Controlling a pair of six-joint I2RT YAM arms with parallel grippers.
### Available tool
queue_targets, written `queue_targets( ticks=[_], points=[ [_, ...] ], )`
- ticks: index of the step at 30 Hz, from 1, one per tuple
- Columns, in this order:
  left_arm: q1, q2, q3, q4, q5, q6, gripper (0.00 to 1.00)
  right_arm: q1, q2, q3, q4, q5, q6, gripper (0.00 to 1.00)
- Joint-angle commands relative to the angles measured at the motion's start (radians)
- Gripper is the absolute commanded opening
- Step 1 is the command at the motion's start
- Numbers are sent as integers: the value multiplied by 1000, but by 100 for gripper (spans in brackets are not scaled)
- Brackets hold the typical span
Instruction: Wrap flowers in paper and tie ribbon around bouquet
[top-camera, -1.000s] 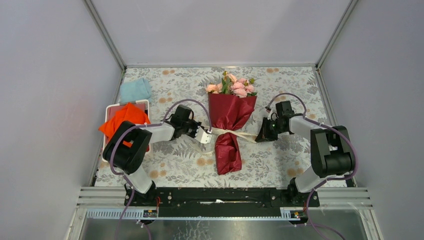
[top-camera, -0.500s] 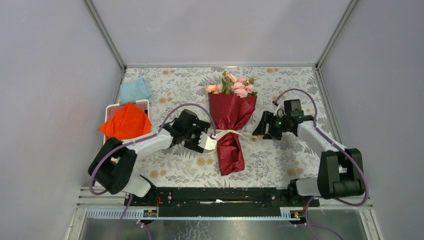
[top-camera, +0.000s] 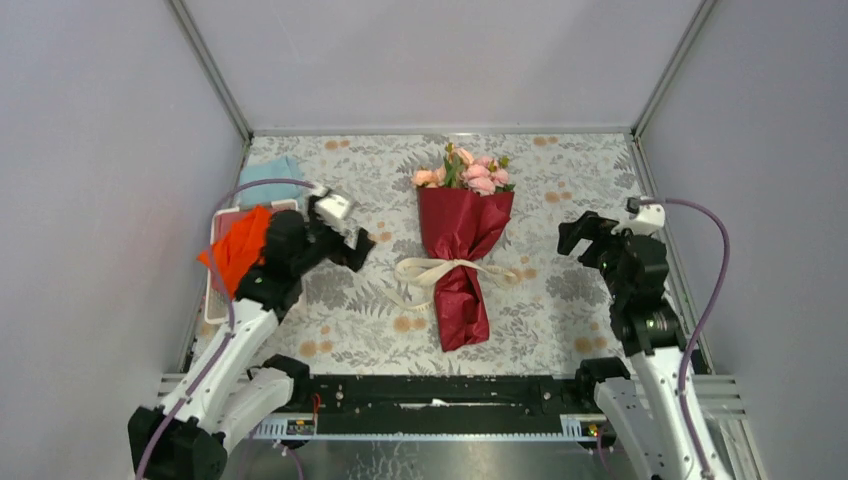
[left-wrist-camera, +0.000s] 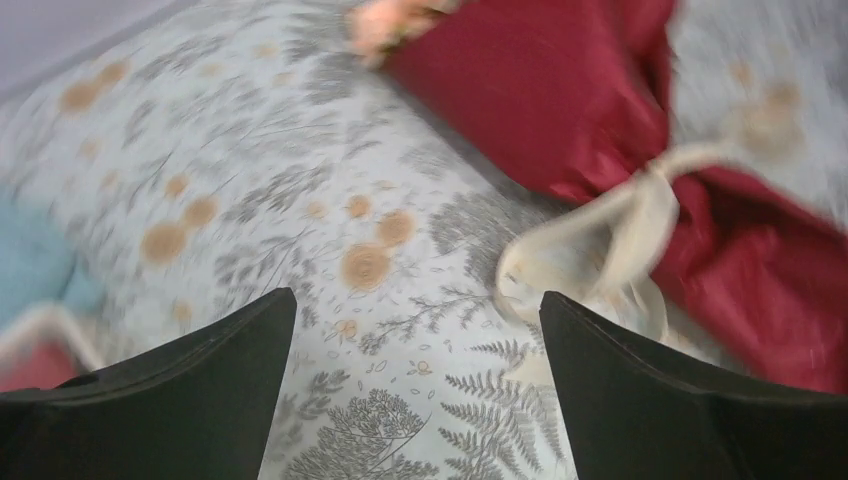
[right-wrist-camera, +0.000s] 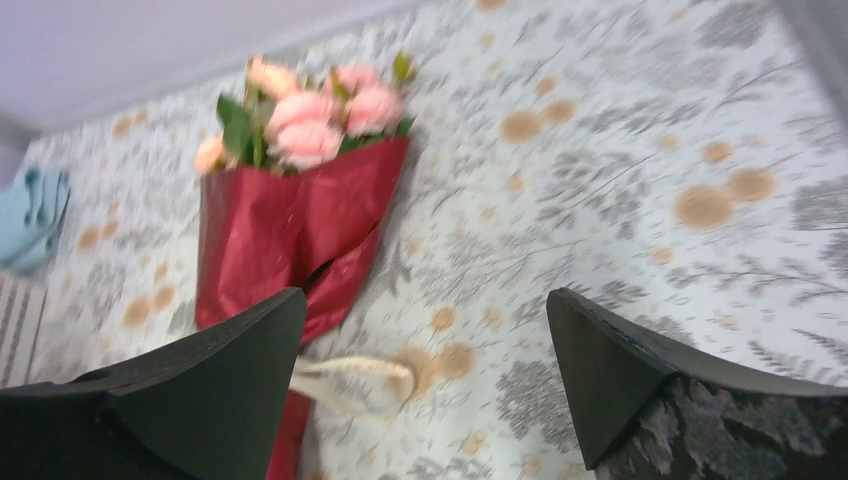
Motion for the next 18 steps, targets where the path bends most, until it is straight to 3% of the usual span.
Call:
queue_targets(
  ticks=[1,5,10,18],
  points=[
    [169,-197,-230,247,-152,-593,99,-1,-225,-193,193,260,-7,100],
    [284,-394,-420,454,-199,-669,99,-1,-413,-255,153,237,26,100],
    [316,-465,-500,402,-236,-637,99,-1,-520,-298,54,331,126,100],
    [360,-537,-552,433,-269,-650,99,-1,-547,-278,-11,379,230,99]
  ],
)
